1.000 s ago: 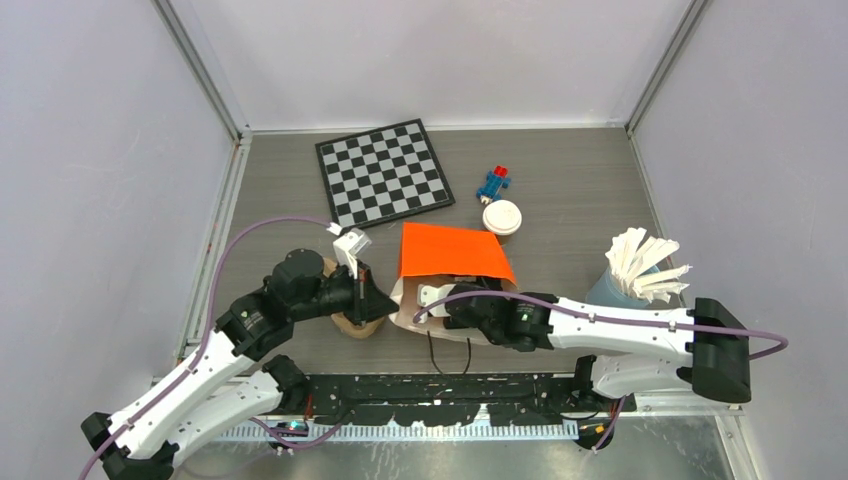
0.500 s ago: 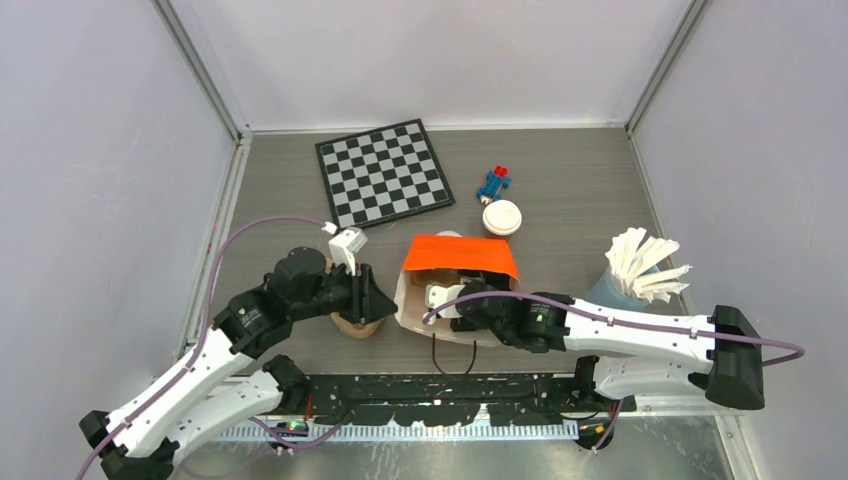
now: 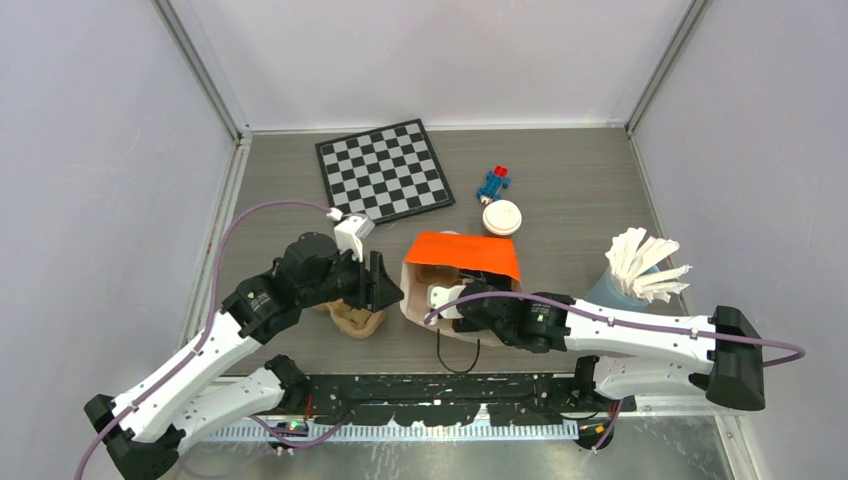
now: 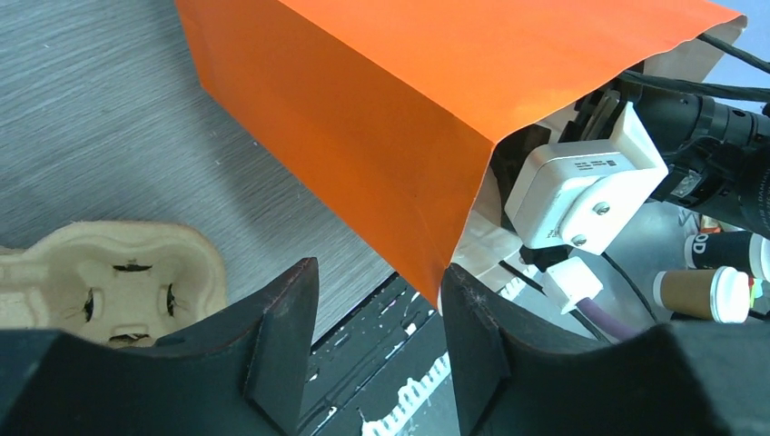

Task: Pack the takeout coffee

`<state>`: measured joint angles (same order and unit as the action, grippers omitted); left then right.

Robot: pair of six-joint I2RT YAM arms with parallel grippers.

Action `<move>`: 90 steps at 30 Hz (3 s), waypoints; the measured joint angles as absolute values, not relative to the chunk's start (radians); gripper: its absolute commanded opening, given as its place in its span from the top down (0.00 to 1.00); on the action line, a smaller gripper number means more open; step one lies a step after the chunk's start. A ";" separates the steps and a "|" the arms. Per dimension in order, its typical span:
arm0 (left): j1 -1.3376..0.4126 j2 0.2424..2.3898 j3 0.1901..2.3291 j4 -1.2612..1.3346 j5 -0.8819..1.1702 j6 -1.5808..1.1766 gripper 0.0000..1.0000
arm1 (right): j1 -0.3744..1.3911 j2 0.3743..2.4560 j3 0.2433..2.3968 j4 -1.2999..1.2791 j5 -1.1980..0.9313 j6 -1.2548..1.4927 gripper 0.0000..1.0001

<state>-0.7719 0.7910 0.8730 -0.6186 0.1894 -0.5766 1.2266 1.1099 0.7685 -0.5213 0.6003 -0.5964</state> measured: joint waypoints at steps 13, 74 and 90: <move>-0.772 0.770 0.873 -0.501 0.237 -0.549 0.38 | 1.227 1.110 0.768 -0.546 0.601 -0.591 0.31; -0.772 0.780 0.783 -0.393 0.330 -0.599 1.00 | 1.220 1.099 0.714 -0.476 0.689 -0.655 0.31; -0.772 0.775 0.767 -0.385 0.341 -0.623 1.00 | 1.203 1.116 0.672 -0.405 0.682 -0.679 0.31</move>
